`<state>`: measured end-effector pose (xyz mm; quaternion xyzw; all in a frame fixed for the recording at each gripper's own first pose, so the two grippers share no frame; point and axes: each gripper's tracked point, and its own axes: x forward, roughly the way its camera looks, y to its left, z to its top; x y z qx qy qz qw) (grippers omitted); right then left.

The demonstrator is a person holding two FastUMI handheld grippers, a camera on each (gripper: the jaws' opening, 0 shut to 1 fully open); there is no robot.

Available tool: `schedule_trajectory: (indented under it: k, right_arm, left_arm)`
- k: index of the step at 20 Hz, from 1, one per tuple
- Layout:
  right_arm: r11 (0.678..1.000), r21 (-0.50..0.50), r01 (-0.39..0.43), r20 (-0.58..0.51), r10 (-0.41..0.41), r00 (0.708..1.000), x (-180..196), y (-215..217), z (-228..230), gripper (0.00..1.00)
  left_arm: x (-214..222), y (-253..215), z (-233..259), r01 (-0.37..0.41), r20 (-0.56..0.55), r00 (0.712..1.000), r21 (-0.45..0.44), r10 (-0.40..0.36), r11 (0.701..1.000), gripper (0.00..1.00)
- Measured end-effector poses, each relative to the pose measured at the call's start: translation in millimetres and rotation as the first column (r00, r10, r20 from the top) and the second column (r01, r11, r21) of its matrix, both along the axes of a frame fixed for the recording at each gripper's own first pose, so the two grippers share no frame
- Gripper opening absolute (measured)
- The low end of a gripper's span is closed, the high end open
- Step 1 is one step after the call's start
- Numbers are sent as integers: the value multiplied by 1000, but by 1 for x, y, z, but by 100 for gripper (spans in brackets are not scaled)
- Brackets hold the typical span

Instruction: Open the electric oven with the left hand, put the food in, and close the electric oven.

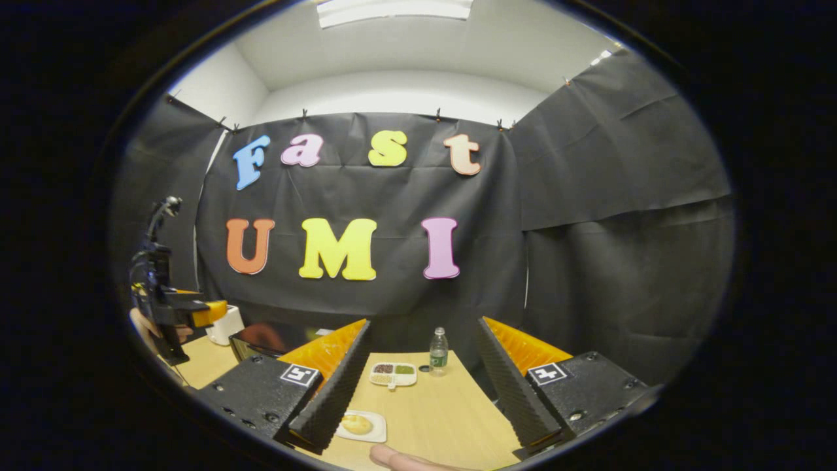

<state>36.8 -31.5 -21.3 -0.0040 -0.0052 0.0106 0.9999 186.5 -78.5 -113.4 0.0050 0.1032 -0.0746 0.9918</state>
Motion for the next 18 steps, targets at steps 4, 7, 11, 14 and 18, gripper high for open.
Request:
schedule_trajectory:
  k: [4, 7, 11, 14, 18]
  right_arm:
    - [1000, -26, -10, 3, 10, 1000, 7, 0, -2, 96]
    - [1000, -30, -8, 4, 8, 1000, 8, -1, -4, 96]
    - [1000, -19, 6, 7, -5, 1000, 8, -6, -5, 96]
    - [1000, -17, 18, 2, -18, 1000, 10, -7, -6, 96]
    - [1000, -20, 17, 0, -17, 1000, 11, -6, -9, 96]
  left_arm:
    - [36, -10, -43, 5, -94, 996, 37, -2, 999, 96]
    - [55, -16, -66, 11, -134, 991, 22, -8, 1000, 96]
    - [73, -24, -94, 18, -194, 981, -16, -20, 1000, 96]
    - [80, -27, -112, 1, -237, 971, -10, -4, 1000, 96]
    - [85, -30, -128, 1, -275, 962, -9, -4, 1000, 96]
